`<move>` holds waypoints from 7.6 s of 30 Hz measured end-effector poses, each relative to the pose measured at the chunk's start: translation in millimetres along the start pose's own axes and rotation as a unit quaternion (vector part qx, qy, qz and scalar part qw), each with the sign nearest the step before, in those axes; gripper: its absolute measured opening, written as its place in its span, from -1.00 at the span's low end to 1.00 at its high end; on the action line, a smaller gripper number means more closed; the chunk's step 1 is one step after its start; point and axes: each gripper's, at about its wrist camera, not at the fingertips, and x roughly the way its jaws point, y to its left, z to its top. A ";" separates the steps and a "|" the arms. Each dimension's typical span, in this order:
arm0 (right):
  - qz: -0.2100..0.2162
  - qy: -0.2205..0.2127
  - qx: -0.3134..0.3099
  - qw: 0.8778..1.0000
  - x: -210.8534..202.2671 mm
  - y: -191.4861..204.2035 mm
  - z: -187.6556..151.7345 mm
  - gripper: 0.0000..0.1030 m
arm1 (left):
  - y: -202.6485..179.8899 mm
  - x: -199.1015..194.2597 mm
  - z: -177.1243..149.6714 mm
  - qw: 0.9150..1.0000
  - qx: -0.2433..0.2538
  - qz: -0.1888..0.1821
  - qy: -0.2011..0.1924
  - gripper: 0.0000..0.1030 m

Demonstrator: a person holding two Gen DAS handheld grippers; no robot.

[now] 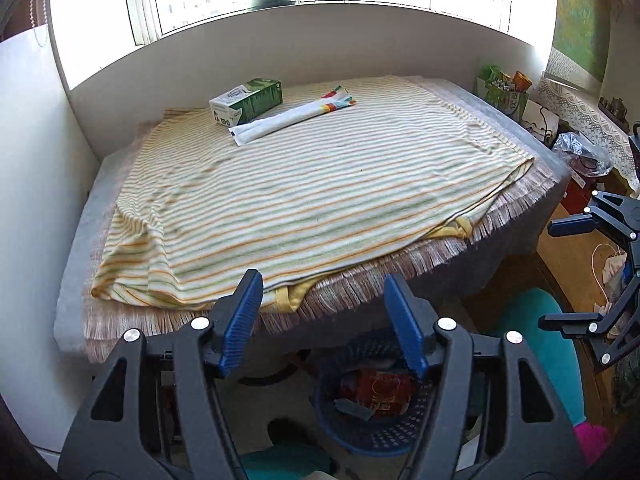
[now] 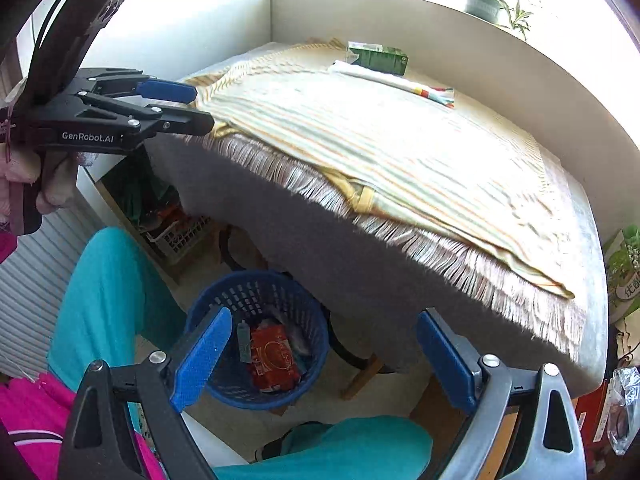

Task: Collect trash
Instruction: 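Move both tools back over the bed toward the milk carton and strip packet, then grasp the green milk carton with the left gripper while the right grasps the white strip packet, then carry the milk carton and strip packet over the blue wastebasket, then open both grippers over the wastebasket, dropping carton and packet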

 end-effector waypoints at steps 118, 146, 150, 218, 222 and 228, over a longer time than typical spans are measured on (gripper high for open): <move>0.093 0.045 -0.070 0.992 182.8 -69.0 268.3 -0.41 | 196.2 187.0 196.3 0.996 -0.054 -0.011 0.071 0.23; 0.105 -0.049 0.086 0.990 43.1 -41.4 143.1 -0.44 | 82.2 13.7 53.3 0.997 -0.073 0.033 0.004 0.23; 0.104 -0.056 0.092 0.989 24.1 -41.5 114.0 -0.44 | 65.0 0.8 26.2 0.996 -0.081 0.029 0.000 0.23; 0.129 0.051 0.146 0.980 112.4 35.1 -51.7 0.18 | -62.3 103.8 -156.4 0.979 -0.104 -0.035 0.170 0.28; 0.125 0.049 0.148 0.980 108.9 35.2 -48.7 0.29 | -62.8 100.4 -153.3 0.980 -0.105 -0.033 0.165 0.28; 0.119 0.040 0.146 0.981 104.0 33.8 -46.2 0.46 | -60.9 86.2 -142.4 0.984 -0.103 -0.025 0.146 0.28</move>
